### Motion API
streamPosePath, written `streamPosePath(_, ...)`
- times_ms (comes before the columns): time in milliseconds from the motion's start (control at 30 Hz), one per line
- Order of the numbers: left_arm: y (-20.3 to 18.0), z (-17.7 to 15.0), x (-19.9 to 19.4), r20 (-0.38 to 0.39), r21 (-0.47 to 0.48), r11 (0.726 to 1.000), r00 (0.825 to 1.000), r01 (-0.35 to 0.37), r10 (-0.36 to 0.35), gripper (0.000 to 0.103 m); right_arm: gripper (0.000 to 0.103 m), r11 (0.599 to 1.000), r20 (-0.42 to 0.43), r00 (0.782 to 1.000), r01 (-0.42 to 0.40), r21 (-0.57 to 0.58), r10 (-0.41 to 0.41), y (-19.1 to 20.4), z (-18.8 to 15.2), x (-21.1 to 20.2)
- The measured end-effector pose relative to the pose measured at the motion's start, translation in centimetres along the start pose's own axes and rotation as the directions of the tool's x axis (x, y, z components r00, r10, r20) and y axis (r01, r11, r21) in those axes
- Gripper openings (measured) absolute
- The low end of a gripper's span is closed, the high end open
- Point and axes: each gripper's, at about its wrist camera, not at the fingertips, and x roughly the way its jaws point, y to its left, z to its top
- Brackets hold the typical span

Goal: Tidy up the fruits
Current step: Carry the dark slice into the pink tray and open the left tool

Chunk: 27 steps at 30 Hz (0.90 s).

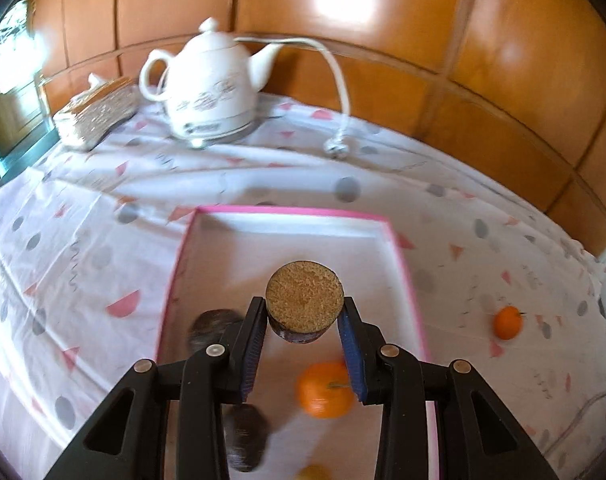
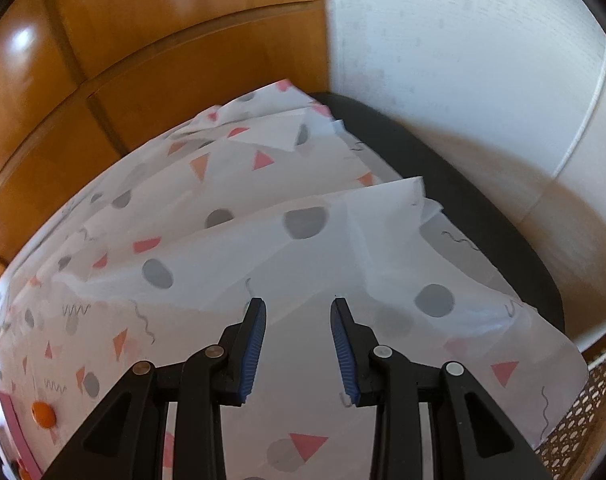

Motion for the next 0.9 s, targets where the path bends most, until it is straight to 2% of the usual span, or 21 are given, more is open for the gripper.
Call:
streamPosePath(233, 1.9, -1.5, 1.1, -0.024, -0.02, 0.999, 0.999, -0.026, 0.026, 0.037, 0.034, 0.998, -0.007, 1.0, -0.018, -0.058, 0.018, 1.3, -0.4, 0.2)
streamPosePath(333, 1.8, -1.5, 1.0, -0.017, -0.005, 0.999, 0.999, -0.032, 0.032, 0.037, 0.034, 0.992, -0.006, 0.998, -0.062, -0.113, 0.062, 2.6, -0.7, 0.1)
streamPosePath(467, 2.0, -1.6, 0.8, -0.014, -0.008, 0.999, 0.999, -0.032, 0.032, 0.037, 0.034, 0.981, 0.009, 0.998, -0.054, -0.188, 0.057, 4.1, -1.2, -0.2)
streamPosePath(600, 2.2, -2.0, 0.1, -0.004, -0.013, 1.0, 1.0, -0.025, 0.025, 0.043, 0.034, 0.978, 0.01, 0.999, -0.044, -0.203, 0.047, 4.2, -1.3, 0.0)
streamPosePath(900, 3.4, -3.3, -2.7, 0.031, -0.028, 0.999, 0.999, -0.026, 0.026, 0.044, 0.034, 0.973, 0.01, 0.999, -0.035, -0.228, 0.038, 4.7, -1.5, 0.1)
